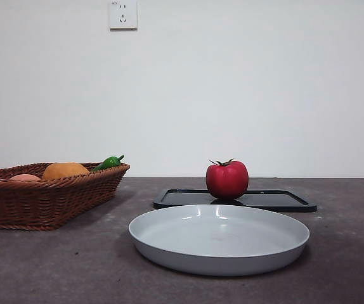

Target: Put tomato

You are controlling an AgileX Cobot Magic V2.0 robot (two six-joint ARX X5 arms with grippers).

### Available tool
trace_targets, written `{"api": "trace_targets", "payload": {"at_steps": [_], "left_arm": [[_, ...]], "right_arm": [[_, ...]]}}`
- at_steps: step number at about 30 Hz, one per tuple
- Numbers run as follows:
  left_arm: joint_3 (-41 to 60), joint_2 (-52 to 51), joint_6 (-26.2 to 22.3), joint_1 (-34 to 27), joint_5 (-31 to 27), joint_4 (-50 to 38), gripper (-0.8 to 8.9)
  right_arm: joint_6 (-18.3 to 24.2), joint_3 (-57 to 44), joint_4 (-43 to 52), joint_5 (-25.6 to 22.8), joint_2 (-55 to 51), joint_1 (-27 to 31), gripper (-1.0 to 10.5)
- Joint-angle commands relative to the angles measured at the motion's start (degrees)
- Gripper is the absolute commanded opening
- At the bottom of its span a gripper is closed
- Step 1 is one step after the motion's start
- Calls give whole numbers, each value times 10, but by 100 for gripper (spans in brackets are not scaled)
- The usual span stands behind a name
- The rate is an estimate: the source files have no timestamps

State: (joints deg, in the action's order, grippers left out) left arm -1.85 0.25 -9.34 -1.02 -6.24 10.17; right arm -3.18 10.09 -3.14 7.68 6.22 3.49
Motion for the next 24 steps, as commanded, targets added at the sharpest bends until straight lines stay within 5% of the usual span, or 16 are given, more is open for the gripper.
{"api": "trace_targets", "payload": {"at_steps": [1, 24], "left_arm": [[11, -1, 4, -2, -2, 5, 7], [11, -1, 4, -2, -2, 5, 7]], "right_arm": [[4, -34, 11, -9, -24, 1, 6], [-7, -94, -44, -18, -60, 0, 6]]}}
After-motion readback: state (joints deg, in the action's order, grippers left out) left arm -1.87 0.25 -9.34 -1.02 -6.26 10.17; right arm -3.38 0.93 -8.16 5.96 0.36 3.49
